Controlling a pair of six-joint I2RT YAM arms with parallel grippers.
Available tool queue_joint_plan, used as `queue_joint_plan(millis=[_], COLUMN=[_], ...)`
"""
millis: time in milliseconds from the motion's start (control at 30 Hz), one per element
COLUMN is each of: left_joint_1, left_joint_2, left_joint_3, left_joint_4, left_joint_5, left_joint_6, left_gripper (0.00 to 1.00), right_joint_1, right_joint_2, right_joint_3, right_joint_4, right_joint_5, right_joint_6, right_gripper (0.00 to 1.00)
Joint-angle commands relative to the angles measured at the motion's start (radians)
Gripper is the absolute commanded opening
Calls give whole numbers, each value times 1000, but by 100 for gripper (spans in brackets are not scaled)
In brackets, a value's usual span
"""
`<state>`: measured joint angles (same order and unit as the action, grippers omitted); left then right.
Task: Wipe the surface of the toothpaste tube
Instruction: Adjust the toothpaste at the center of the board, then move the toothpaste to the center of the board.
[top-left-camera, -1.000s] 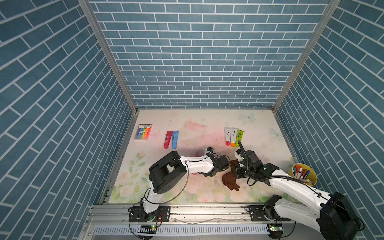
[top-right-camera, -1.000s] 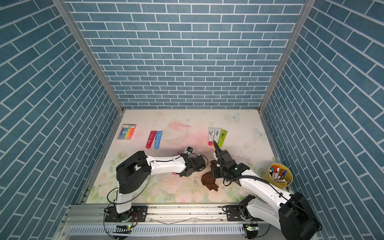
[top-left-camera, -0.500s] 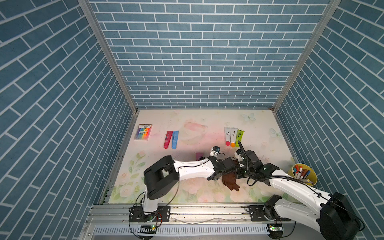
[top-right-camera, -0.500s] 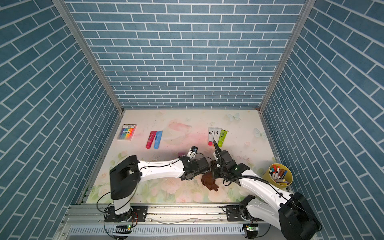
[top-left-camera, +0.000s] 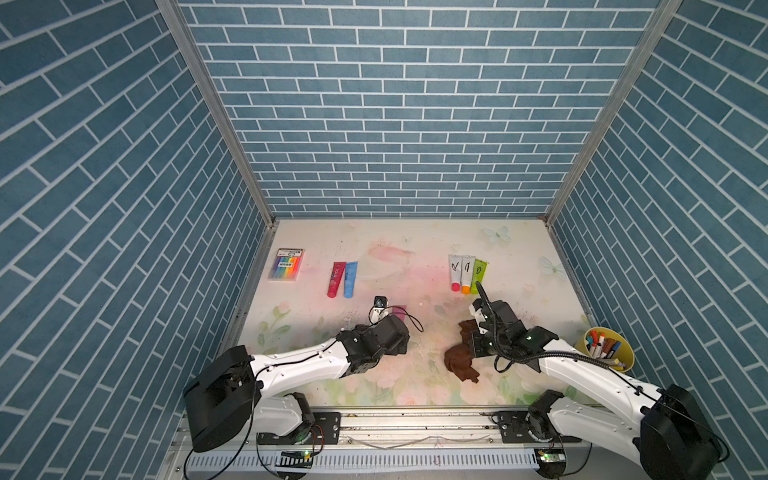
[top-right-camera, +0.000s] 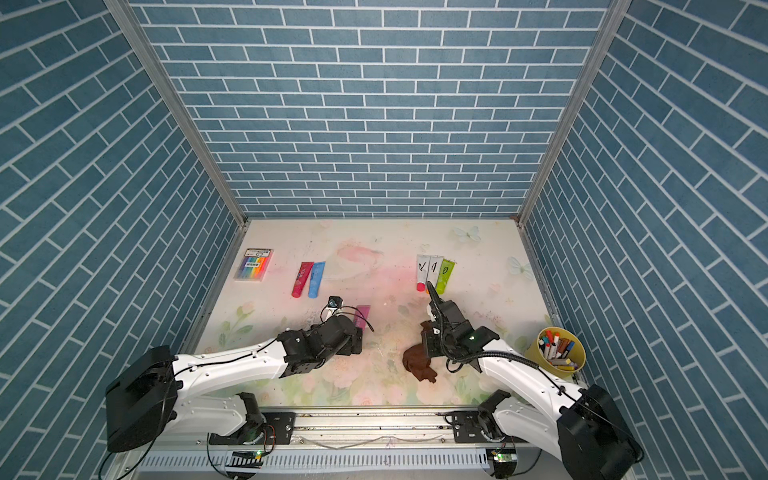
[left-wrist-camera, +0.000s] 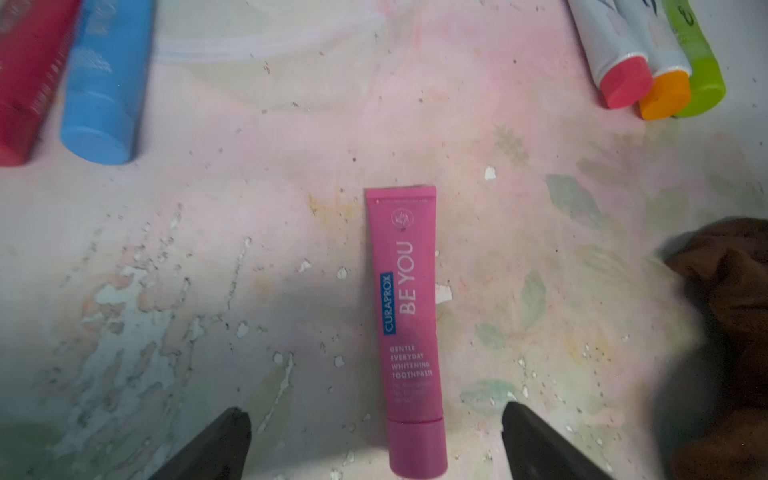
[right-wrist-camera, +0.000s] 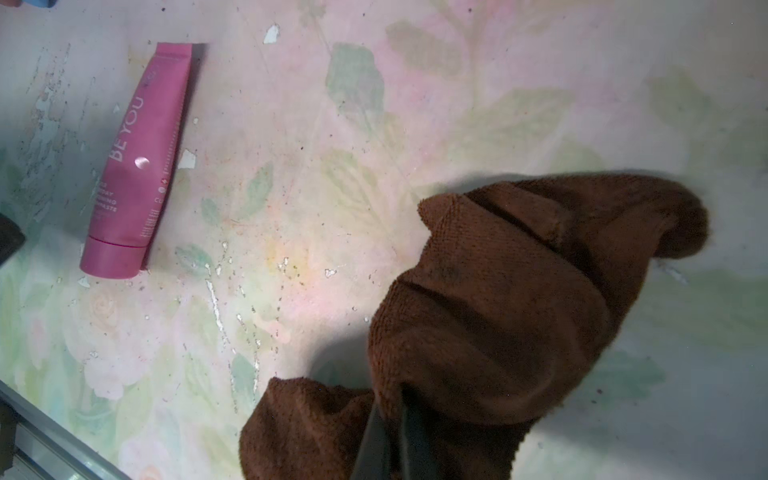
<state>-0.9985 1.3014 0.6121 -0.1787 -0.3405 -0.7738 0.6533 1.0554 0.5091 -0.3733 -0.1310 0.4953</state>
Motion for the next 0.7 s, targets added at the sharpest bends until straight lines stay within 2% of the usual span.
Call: queue_joint_plan(millis=[0,67,200,267,533,667], left_joint_1=[19,27,28,29,5,3], left_joint_2=[-2,22,84,97,98,117], left_joint_3=[-23,-34,-29,-31,-43,-54], left_joint_4=[138,169,176,177,118,120], left_joint_5=[103,144,156,154,122,119], left_joint_6=[5,17,24,25,22,20], left_gripper=[100,96,72,65,67,61], right_joint_1=[-3,-4,-2,-3,-3,-2], right_joint_2=[1,3,8,5,15,20], right_joint_3=[-6,-5,-3,-3,0,1], right_joint_4=[1,1,1,2,2,2], right_joint_5=[2,2,2,4,5,6], right_joint_6=[-31,-31,-31,-31,-30,-30], right_gripper=[0,0,0,0,0,0])
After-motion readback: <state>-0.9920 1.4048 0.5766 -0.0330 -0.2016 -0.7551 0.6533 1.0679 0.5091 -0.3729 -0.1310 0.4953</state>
